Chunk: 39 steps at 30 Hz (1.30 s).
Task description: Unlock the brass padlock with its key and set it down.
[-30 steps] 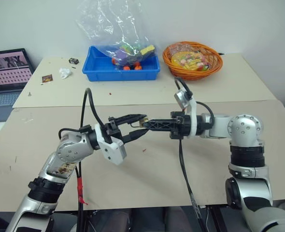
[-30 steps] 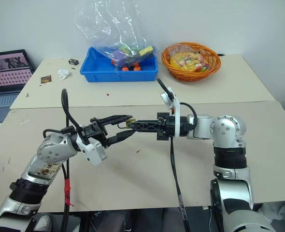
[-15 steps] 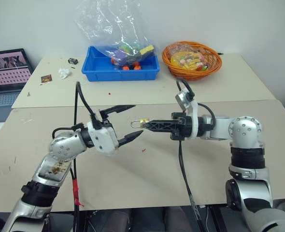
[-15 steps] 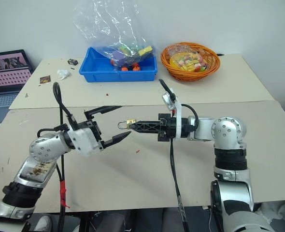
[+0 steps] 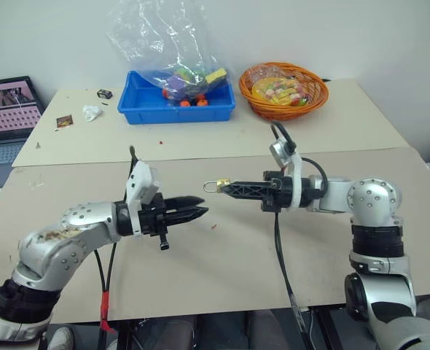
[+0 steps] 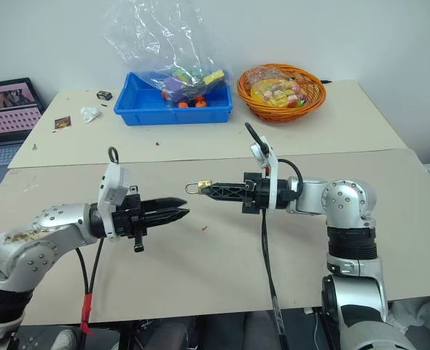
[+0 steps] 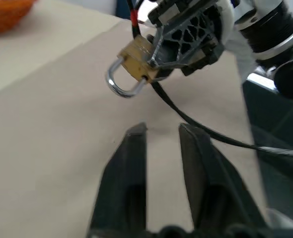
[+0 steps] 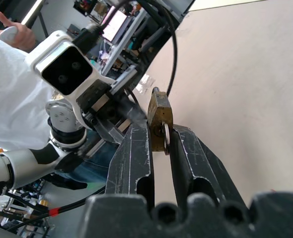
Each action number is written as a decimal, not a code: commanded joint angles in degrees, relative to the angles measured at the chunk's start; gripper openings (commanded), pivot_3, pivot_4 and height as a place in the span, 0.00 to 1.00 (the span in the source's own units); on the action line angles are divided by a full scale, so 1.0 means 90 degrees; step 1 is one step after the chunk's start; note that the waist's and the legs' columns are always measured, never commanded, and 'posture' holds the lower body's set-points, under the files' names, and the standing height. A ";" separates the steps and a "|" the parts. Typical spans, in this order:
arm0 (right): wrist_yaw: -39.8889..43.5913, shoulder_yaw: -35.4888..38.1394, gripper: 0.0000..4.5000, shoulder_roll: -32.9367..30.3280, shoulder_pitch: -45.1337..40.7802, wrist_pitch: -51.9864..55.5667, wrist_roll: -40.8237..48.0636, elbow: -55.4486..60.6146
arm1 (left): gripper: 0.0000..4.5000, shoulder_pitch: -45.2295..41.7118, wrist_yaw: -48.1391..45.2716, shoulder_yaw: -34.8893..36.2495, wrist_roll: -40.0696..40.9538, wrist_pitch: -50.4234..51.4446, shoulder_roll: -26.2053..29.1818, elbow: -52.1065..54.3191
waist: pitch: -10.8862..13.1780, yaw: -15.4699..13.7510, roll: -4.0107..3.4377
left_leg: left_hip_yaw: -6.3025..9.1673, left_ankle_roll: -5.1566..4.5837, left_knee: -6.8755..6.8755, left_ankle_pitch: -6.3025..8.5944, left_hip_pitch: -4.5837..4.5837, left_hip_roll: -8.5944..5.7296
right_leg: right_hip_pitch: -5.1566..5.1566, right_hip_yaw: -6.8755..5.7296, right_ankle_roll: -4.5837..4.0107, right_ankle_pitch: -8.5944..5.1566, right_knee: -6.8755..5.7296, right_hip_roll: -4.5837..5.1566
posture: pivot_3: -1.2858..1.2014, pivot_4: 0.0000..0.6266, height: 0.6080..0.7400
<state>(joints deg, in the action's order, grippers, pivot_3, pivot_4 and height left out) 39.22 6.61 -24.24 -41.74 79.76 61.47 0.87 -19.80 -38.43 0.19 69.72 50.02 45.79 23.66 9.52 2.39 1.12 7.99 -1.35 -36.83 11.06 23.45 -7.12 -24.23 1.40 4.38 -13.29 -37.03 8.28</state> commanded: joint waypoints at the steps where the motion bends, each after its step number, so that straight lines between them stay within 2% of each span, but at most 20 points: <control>1: 0.0146 -0.0007 0.09 -0.0027 -0.0014 -0.0191 0.0025 0.0294 | 0.01 -0.0412 0.0740 0.0370 0.1771 0.0854 0.0016 -0.0274 | 0.0000 0.0000 0.0000 | 0.0000 0.0000 0.0000 0.0000 0.0000 0.0000 | 0.0000 0.0000 0.0000 0.0000 0.0000 0.0000 | 0.52 0.24 1.00; 6: 0.0204 -0.0077 0.09 -0.0090 0.0033 -0.0239 -0.0058 0.0361 | 0.01 -0.0808 0.1632 0.0453 0.2546 0.1106 -0.0203 -0.0734 | 0.0000 0.0000 0.0000 | -0.0004 0.0000 0.0000 0.0000 -0.0001 -0.0001 | -0.0002 0.0009 -0.0002 0.0001 0.0000 0.0000 | 0.52 0.24 1.00; 18: 0.0261 0.0018 0.09 -0.0132 0.0005 -0.0268 -0.0099 0.0343 | 0.01 -0.0672 0.1775 0.0520 0.2147 0.1293 -0.0287 -0.0858 | 0.0000 -0.0019 0.0000 | -0.0031 -0.0001 0.0001 0.0001 -0.0005 -0.0002 | -0.0007 0.0041 -0.0004 0.0002 0.0000 0.0000 | 0.52 0.24 1.00; 28: 0.0251 0.0282 0.09 -0.0148 -0.0060 -0.0048 0.0540 0.0823 | 0.01 -0.0617 0.1699 0.0547 0.1927 0.1356 -0.0408 -0.0769 | 0.0000 -0.0035 0.0000 | -0.0037 -0.0004 0.0002 0.0004 -0.0004 -0.0001 | -0.0008 0.0049 -0.0004 0.0002 0.0003 0.0001 | 0.52 0.24 1.00; 33: 0.0297 0.0037 0.09 -0.0220 0.0174 -0.0207 0.0357 0.0996 | 0.01 -0.0640 0.1706 0.0562 0.1954 0.1409 -0.0450 -0.0768 | 0.0000 -0.0058 0.0000 | -0.0038 -0.0004 0.0002 0.0005 -0.0004 -0.0002 | -0.0008 0.0050 -0.0003 0.0002 0.0004 0.0002 | 0.52 0.24 1.00; 39: 0.0287 -0.0031 0.09 -0.0143 0.0217 -0.0478 0.0023 0.0468 | 0.01 -0.0645 0.1711 0.0553 0.2026 0.1466 -0.0453 -0.0706 | 0.0000 -0.0064 0.0000 | -0.0042 -0.0005 0.0002 0.0005 -0.0006 -0.0002 | -0.0009 0.0054 -0.0004 0.0002 0.0003 0.0002 | 0.52 0.24 1.00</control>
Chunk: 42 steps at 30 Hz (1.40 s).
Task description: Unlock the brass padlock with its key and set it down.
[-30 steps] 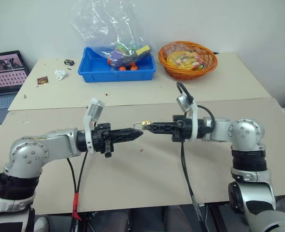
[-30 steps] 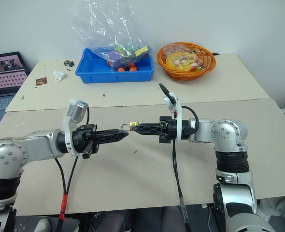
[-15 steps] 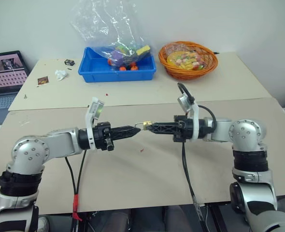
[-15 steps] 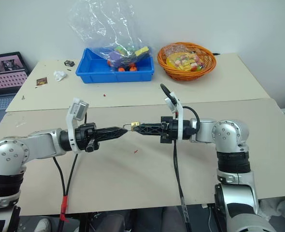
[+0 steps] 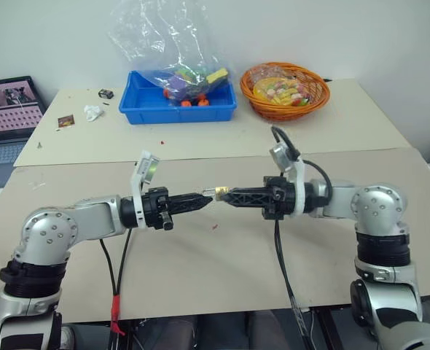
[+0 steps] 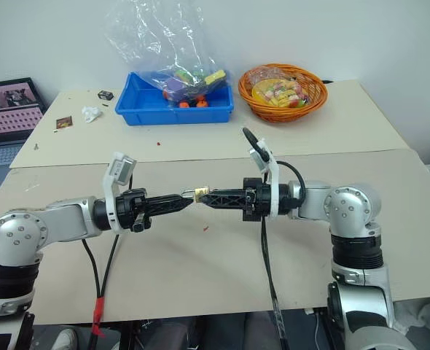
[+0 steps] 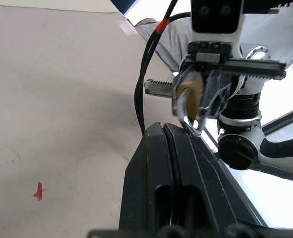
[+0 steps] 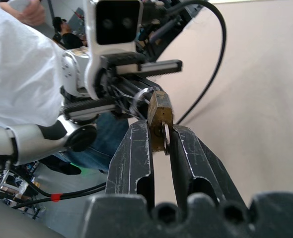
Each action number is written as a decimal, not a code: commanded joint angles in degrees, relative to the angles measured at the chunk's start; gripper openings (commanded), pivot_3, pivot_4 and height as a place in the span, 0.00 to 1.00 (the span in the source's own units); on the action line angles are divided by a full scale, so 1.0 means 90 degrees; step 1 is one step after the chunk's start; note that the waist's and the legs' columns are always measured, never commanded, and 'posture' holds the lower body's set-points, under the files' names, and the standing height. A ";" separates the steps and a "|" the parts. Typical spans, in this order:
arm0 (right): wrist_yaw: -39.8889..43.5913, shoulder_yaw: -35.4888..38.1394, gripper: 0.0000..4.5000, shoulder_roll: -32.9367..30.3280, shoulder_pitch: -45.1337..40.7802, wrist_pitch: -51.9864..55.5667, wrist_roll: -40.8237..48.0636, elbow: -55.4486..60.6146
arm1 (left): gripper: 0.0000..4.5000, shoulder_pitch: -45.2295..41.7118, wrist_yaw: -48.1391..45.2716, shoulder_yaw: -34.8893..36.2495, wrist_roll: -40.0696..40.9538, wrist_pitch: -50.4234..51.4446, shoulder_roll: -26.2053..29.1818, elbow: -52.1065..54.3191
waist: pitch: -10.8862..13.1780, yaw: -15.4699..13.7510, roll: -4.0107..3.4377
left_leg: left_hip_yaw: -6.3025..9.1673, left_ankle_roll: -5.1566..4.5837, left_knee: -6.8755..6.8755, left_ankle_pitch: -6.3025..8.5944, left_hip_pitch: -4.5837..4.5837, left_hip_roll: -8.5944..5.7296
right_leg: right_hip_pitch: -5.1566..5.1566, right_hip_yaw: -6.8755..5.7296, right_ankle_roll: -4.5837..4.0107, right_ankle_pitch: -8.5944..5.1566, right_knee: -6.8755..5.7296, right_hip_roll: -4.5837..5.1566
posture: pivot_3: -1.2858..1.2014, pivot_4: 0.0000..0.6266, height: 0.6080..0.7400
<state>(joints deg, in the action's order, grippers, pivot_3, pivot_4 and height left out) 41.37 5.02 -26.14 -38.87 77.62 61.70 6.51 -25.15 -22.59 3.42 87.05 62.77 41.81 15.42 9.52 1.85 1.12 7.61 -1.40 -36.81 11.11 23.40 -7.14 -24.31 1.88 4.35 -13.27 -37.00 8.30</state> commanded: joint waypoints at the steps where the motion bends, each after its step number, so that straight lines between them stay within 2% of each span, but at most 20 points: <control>1: 0.0009 0.0197 0.09 0.0124 -0.0146 -0.0241 0.0012 -0.0263 | 0.01 -0.0052 -0.0049 0.0190 0.0096 0.0050 -0.0011 0.0220 | 0.0000 -0.0005 0.0000 | 0.0000 0.0000 0.0000 0.0000 -0.0001 0.0000 | 0.0001 0.0000 0.0000 0.0000 0.0000 0.0000 | 0.52 0.24 1.00; 22: 0.0173 0.0115 0.09 0.0046 -0.0058 -0.0120 0.0223 0.0177 | 0.01 -0.0084 0.0082 0.0229 0.0107 0.0016 -0.0073 0.0222 | 0.0000 -0.0096 0.0001 | -0.0004 -0.0003 0.0001 0.0004 0.0000 0.0000 | 0.0001 0.0005 0.0000 0.0000 0.0007 0.0000 | 0.52 0.24 1.00; 35: 0.0232 -0.0351 0.09 -0.0011 0.0278 -0.0487 -0.0396 0.0279 | 0.01 -0.0156 0.0222 0.0229 0.0223 0.0020 -0.0122 0.0223 | 0.0001 -0.0099 0.0001 | -0.0006 -0.0004 0.0001 0.0006 0.0000 0.0000 | 0.0000 0.0007 0.0000 0.0000 0.0011 0.0000 | 0.52 0.24 1.00; 42: 0.0432 -0.0363 0.09 -0.0091 0.0354 -0.0517 -0.0354 0.0393 | 0.01 -0.0143 0.0258 0.0243 0.0268 0.0022 -0.0117 0.0255 | 0.0001 -0.0102 0.0001 | -0.0007 -0.0006 0.0001 0.0008 0.0001 0.0000 | 0.0001 0.0008 0.0000 0.0000 0.0015 0.0000 | 0.52 0.24 1.00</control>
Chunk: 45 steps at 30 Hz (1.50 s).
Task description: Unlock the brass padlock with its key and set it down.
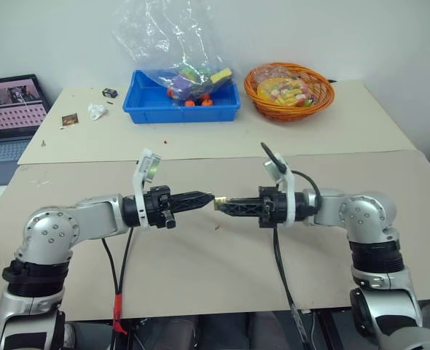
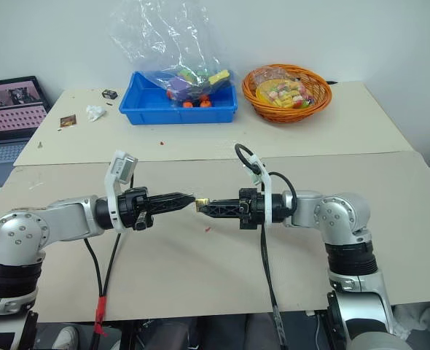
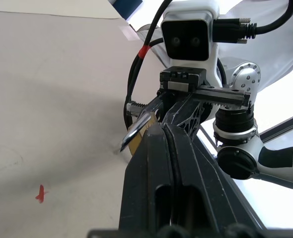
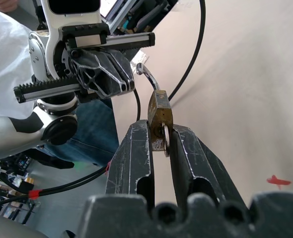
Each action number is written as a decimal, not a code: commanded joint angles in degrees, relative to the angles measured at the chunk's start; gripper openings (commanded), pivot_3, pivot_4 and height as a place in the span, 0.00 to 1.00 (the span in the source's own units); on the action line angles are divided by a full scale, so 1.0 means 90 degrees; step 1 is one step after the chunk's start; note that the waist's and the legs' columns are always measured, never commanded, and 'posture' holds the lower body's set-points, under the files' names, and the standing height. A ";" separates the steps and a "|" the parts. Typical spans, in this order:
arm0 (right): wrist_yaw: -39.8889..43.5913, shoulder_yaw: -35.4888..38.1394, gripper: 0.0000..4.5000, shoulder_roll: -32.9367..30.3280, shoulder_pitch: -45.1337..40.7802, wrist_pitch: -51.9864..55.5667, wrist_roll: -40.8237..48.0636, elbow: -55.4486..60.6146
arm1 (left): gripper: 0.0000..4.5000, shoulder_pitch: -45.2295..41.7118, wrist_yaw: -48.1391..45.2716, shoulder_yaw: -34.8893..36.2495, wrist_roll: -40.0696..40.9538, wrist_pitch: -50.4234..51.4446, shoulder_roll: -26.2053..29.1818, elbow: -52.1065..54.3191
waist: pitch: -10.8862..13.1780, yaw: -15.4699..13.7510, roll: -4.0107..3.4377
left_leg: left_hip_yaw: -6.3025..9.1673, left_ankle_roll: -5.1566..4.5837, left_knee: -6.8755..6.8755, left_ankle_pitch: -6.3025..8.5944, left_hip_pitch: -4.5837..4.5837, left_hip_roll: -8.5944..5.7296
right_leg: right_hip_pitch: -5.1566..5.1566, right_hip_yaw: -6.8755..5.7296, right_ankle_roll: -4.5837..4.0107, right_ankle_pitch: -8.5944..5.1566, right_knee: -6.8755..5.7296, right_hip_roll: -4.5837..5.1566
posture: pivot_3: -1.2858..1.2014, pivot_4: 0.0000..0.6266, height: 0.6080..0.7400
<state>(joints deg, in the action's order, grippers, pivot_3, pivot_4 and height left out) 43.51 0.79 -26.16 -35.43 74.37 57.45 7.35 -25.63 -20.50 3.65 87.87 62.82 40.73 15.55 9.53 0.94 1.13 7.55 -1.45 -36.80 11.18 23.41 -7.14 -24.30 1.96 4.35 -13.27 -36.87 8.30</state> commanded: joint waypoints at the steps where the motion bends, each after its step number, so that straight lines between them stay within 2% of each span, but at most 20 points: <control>1: 0.0214 0.0118 0.09 -0.0101 -0.0018 -0.0151 0.0139 0.0323 | 0.01 -0.0085 0.0030 0.0220 0.0183 0.0015 0.0003 0.0245 | 0.0000 -0.0002 0.0000 | 0.0000 0.0000 0.0000 0.0000 0.0000 0.0000 | 0.0000 0.0000 0.0000 0.0000 0.0000 0.0000 | 0.52 0.24 1.00; 12: 0.0251 0.0294 0.09 -0.0151 0.0011 -0.0032 0.0460 0.0627 | 0.01 -0.0085 0.0048 0.0230 0.0203 0.0022 0.0014 0.0238 | 0.0000 -0.0009 0.0001 | -0.0001 -0.0003 0.0000 0.0004 0.0000 0.0000 | 0.0002 0.0000 0.0000 0.0000 0.0006 0.0000 | 0.52 0.24 1.00; 15: 0.0161 0.0204 0.09 -0.0167 0.0056 -0.0087 0.0252 0.0413 | 0.01 -0.0091 0.0090 0.0212 0.0243 0.0015 -0.0025 0.0262 | 0.0000 -0.0009 0.0001 | -0.0001 -0.0003 0.0000 0.0005 0.0000 0.0000 | 0.0002 0.0001 0.0000 0.0000 0.0007 0.0000 | 0.52 0.24 1.00; 20: -0.0063 -0.0367 0.09 -0.0326 0.0178 -0.0385 -0.0884 -0.0800 | 0.01 -0.0115 -0.0231 0.0196 -0.0187 -0.0110 0.0036 0.0524 | 0.0000 -0.0016 0.0003 | -0.0003 -0.0003 0.0000 0.0005 -0.0005 0.0000 | 0.0006 0.0001 0.0001 0.0001 0.0007 0.0000 | 0.52 0.24 1.00; 24: 0.0178 -0.0379 0.09 -0.0292 0.0208 -0.0197 -0.0835 -0.0851 | 0.01 0.0361 -0.2507 -0.0588 -0.3449 -0.2217 0.1106 0.1845 | 0.0006 0.0020 0.0009 | -0.0019 -0.0002 0.0009 0.0006 0.0010 0.0002 | -0.0013 0.0013 -0.0002 0.0001 0.0010 -0.0002 | 0.52 0.24 1.00; 29: 0.0224 -0.0266 0.09 -0.0159 0.0136 0.0116 -0.0691 -0.0957 | 0.01 0.0559 -0.3681 -0.0733 -0.5019 -0.3918 0.1150 0.1594 | 0.0007 -0.0031 0.0010 | -0.0045 -0.0011 0.0022 0.0013 -0.0009 0.0009 | 0.0000 0.0035 -0.0003 0.0002 0.0031 -0.0001 | 0.52 0.24 1.00; 31: 0.0227 -0.0143 0.09 -0.0036 0.0063 0.0382 -0.0539 -0.1087 | 0.01 0.0788 -0.4127 -0.0797 -0.5820 -0.4981 0.1105 0.1421 | 0.0007 -0.0032 0.0010 | -0.0044 -0.0012 0.0022 0.0013 -0.0010 0.0009 | 0.0002 0.0034 -0.0001 0.0003 0.0035 -0.0002 | 0.52 0.24 1.00; 37: 0.0189 0.0184 0.09 0.0180 0.0037 0.1172 -0.0208 -0.1402 | 0.01 0.1533 -0.4627 -0.0754 -0.6843 -0.6693 0.0724 0.1090 | 0.0007 -0.0025 0.0011 | -0.0043 -0.0021 0.0022 0.0018 -0.0002 0.0010 | -0.0003 0.0034 0.0003 0.0008 0.0048 -0.0001 | 0.52 0.24 1.00; 45: 0.0130 0.0370 0.09 0.0325 -0.0063 0.1387 -0.0233 -0.1603 | 0.01 0.2205 -0.4726 -0.0743 -0.7243 -0.7212 0.0506 0.0978 | 0.0007 -0.0022 0.0011 | -0.0042 -0.0025 0.0022 0.0020 -0.0007 0.0009 | 0.0005 0.0032 0.0012 0.0020 0.0062 -0.0003 | 0.52 0.24 1.00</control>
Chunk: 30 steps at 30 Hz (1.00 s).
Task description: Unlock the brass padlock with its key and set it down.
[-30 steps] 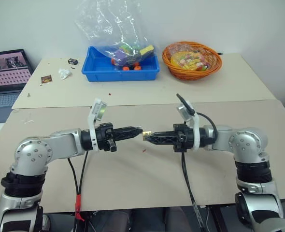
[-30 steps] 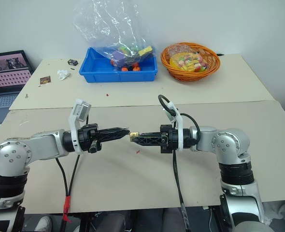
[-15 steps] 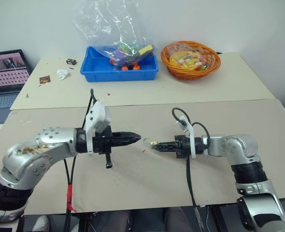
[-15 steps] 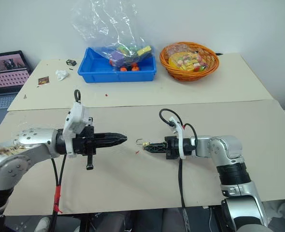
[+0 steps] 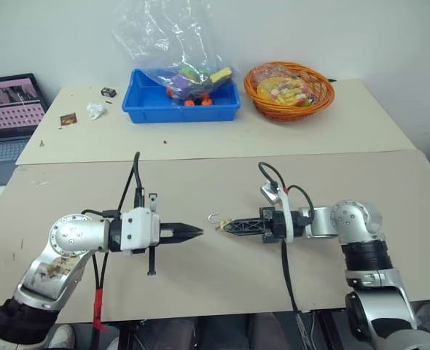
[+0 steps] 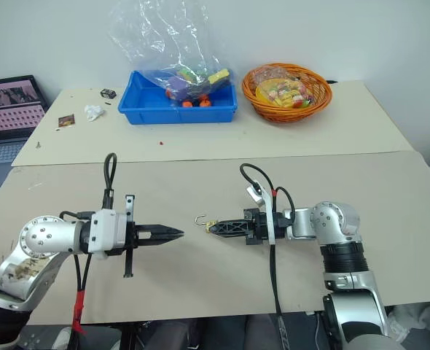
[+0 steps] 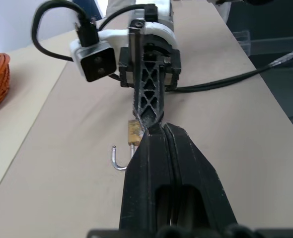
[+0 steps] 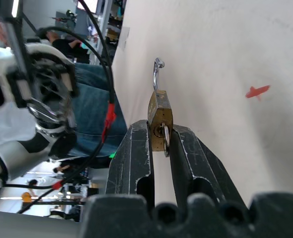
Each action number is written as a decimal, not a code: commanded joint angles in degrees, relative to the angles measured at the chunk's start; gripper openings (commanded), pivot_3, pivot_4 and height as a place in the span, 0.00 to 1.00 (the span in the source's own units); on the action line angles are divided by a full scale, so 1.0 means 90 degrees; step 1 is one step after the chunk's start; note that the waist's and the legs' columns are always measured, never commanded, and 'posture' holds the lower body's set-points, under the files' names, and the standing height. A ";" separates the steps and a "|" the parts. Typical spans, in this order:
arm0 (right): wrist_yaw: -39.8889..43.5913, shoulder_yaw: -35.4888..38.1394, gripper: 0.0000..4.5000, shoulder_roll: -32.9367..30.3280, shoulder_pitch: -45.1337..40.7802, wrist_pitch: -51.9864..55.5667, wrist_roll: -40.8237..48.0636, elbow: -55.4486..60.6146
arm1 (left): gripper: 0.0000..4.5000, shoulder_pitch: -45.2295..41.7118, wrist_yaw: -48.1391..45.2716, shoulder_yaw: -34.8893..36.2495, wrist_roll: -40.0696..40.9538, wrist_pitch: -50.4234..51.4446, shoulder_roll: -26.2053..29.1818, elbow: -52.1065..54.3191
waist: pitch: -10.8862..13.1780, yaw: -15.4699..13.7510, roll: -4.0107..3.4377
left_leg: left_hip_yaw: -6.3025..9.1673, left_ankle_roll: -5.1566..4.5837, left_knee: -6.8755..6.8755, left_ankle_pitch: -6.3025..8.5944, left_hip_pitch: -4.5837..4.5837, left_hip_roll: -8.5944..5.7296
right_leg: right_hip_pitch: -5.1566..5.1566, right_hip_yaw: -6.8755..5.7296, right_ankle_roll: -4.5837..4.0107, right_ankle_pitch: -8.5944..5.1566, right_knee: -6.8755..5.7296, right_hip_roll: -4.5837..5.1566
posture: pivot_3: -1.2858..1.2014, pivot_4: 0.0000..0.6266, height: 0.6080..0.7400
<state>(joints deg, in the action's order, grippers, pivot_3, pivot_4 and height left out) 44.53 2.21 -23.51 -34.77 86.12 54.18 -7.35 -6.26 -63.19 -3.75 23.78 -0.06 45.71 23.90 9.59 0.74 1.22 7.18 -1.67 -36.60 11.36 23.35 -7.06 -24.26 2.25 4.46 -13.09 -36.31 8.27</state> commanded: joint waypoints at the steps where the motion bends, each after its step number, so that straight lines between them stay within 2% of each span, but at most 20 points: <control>1: 0.0012 0.0209 0.09 0.0030 -0.0137 0.0086 0.0105 0.0021 | 0.01 0.0061 0.0030 0.0084 -0.0132 -0.0219 -0.0074 0.0066 | 0.0000 0.0000 0.0000 | 0.0000 0.0000 0.0000 0.0000 0.0000 0.0000 | 0.0000 0.0000 0.0001 0.0001 0.0000 0.0000 | 0.52 0.24 1.00; 10: -0.0097 0.0093 0.09 -0.0002 -0.0231 0.0004 -0.0274 -0.0433 | 0.01 0.0133 0.0072 0.0071 -0.0206 -0.0233 -0.0159 0.0292 | 0.0000 0.0015 0.0000 | -0.0001 0.0000 -0.0001 0.0000 -0.0003 0.0000 | 0.0001 0.0000 0.0002 0.0003 -0.0002 -0.0002 | 0.52 0.24 1.00; 16: -0.0496 -0.0104 0.09 0.0089 -0.0217 -0.0120 -0.0854 -0.0714 | 0.01 0.0043 0.0236 0.0074 -0.0048 0.0095 -0.0243 0.0570 | -0.0001 0.0024 0.0001 | -0.0001 0.0000 -0.0001 -0.0001 -0.0006 0.0001 | 0.0004 0.0000 0.0002 0.0004 -0.0002 -0.0004 | 0.52 0.24 1.00; 22: -0.0706 -0.0245 0.09 0.0098 -0.0199 -0.0265 -0.1271 -0.0957 | 0.01 0.0002 0.0241 0.0098 -0.0059 0.0108 -0.0281 0.0561 | -0.0015 0.0021 0.0015 | -0.0001 0.0001 -0.0001 -0.0001 -0.0052 0.0014 | 0.0027 0.0000 -0.0002 0.0010 0.0009 -0.0020 | 0.52 0.24 1.00; 24: -0.0722 -0.0215 0.26 0.0094 -0.0197 -0.0293 -0.1315 -0.0986 | 0.00 -0.0006 0.0237 0.0105 -0.0054 0.0101 -0.0300 0.0546 | -0.0018 0.0019 0.0020 | -0.0001 0.0001 -0.0001 -0.0001 -0.0064 0.0026 | 0.0044 0.0000 -0.0001 0.0012 0.0022 -0.0032 | 0.52 0.24 1.00; 25: -0.0724 -0.0202 0.30 0.0093 -0.0201 -0.0309 -0.1327 -0.0983 | 0.00 0.0001 0.0230 0.0108 -0.0052 0.0090 -0.0308 0.0536 | -0.0018 0.0008 0.0020 | -0.0001 0.0001 -0.0001 -0.0001 -0.0065 0.0029 | 0.0046 0.0000 0.0001 0.0014 0.0025 -0.0035 | 0.52 0.24 1.00; 30: -0.0646 -0.0243 0.69 -0.0049 -0.0181 -0.0480 -0.1467 -0.0952 | 0.00 0.0046 0.0210 0.0107 -0.0066 0.0040 -0.0341 0.0522 | -0.0020 -0.0002 0.0020 | -0.0001 0.0003 -0.0001 -0.0002 -0.0061 0.0030 | 0.0041 0.0002 -0.0002 0.0018 0.0023 -0.0038 | 0.52 0.24 1.00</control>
<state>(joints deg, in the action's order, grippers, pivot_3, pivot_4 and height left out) 40.76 0.33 -22.12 -37.29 84.10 44.17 -14.80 -5.69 -61.39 -3.70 22.50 1.30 42.94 27.01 9.41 0.73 1.40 7.17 -1.65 -36.61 11.34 22.80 -6.78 -23.89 2.27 4.44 -12.93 -36.10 7.93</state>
